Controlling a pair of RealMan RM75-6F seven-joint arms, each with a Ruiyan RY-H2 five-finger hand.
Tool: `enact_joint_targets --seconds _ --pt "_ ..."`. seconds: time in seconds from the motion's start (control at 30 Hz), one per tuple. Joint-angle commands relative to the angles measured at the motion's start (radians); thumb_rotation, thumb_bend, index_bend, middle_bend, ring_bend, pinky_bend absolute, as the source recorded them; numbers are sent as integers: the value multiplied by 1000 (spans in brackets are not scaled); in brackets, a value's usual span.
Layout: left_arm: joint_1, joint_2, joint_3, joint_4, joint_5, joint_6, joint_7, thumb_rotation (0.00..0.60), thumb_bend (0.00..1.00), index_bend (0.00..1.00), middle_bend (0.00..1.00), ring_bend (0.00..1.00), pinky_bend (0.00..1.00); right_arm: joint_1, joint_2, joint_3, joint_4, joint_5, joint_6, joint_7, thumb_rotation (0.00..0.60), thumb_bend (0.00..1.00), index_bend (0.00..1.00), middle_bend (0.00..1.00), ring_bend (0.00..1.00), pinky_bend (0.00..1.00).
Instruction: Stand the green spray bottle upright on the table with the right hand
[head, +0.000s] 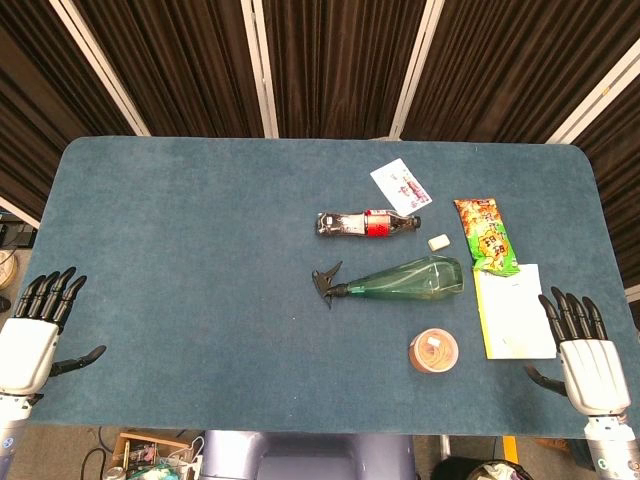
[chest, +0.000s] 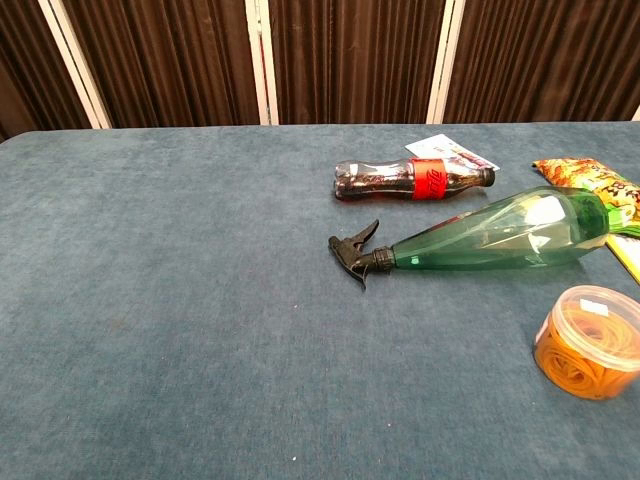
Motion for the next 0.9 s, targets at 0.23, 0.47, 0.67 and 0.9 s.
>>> enact_joint_targets --seconds 0.23,0.47,0.67,0.9 --pt "3 -7 -2 -4 4 15 25 600 22 0 0 0 68 1 2 -5 -5 -3 -6 -3 600 137 0 0 0 0" --pt "24 -15 -15 1 5 69 40 600 22 0 0 0 68 43 -30 -6 -41 -58 -40 -90 600 145 0 0 0 0" --pt "20 -16 -19 9 11 74 28 600 22 0 0 0 68 132 -92 33 -112 -76 -140 -245 600 160 62 0 0 0" --pt "4 -21 -22 20 -8 33 29 600 22 0 0 0 68 231 -186 97 -148 34 -289 -476 600 173 235 0 0 0"
